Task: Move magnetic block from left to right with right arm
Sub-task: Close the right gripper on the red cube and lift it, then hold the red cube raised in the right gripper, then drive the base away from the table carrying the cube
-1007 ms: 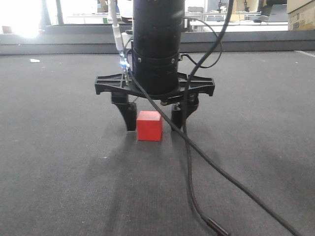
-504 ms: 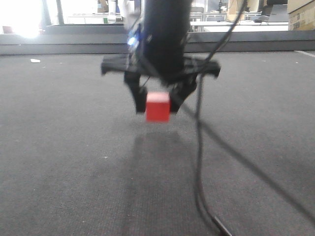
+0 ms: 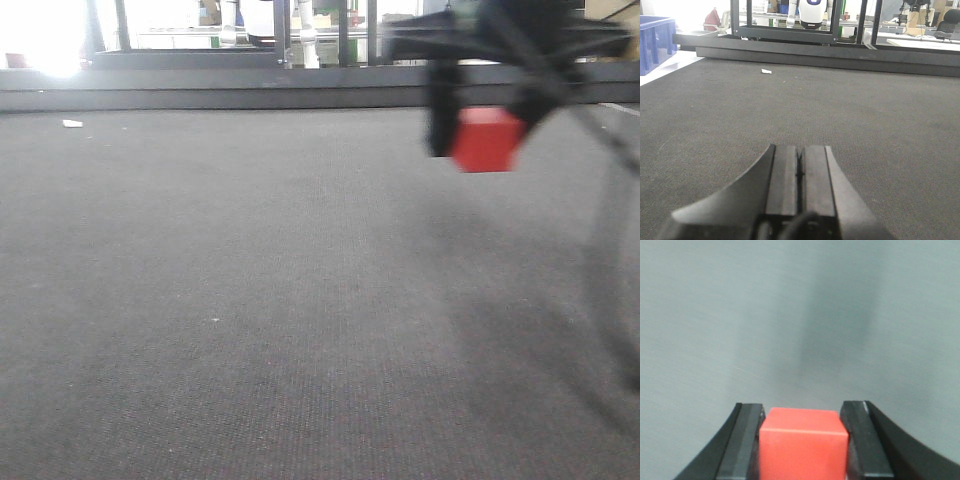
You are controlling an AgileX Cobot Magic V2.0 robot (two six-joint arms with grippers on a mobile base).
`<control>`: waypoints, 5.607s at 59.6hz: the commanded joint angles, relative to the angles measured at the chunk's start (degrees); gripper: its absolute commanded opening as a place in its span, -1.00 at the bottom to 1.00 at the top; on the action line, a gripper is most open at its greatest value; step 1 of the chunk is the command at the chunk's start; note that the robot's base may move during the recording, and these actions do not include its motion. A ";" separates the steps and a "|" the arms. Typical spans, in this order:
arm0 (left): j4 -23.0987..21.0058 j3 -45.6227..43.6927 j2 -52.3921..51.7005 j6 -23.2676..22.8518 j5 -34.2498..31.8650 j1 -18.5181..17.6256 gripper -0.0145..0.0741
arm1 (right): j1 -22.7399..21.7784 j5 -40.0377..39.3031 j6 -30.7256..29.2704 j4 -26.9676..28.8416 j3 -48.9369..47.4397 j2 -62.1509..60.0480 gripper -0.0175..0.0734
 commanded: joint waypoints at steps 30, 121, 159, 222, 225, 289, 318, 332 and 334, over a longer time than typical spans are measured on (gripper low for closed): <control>0.00 0.53 -0.81 -0.38 -5.13 0.07 -0.93 | -6.15 -11.75 -5.12 -0.73 30.41 -37.21 -0.21; 0.00 0.53 -0.81 -0.38 -5.13 0.07 -0.94 | -6.15 -11.60 -9.36 -4.41 34.27 -84.32 -0.21; 0.00 0.53 -0.81 -0.38 -5.13 0.07 -0.94 | -6.15 -11.67 -9.36 -4.41 34.27 -84.32 -0.21; 0.00 0.53 -0.78 -0.38 -5.61 0.33 -0.93 | -6.15 -11.68 -9.36 -4.41 34.27 -84.32 -0.21; 0.00 0.53 -0.78 -0.38 -5.61 0.33 -0.94 | -6.15 -11.68 -9.36 -4.41 34.27 -84.32 -0.21; 0.00 0.53 -0.78 -0.38 -5.61 0.33 -0.94 | -6.15 -11.68 -9.36 -4.41 34.27 -84.32 -0.21; 0.00 0.53 -0.78 -0.38 -5.61 0.33 -0.94 | -6.15 -11.68 -9.36 -4.41 34.27 -84.32 -0.21; 0.00 0.53 -0.78 -0.38 -5.61 0.33 -0.94 | -6.15 -11.68 -9.36 -4.41 34.27 -84.32 -0.21; 0.00 0.53 -0.78 -0.38 -5.61 0.33 -0.94 | -6.15 -11.68 -9.36 -4.41 34.27 -84.32 -0.21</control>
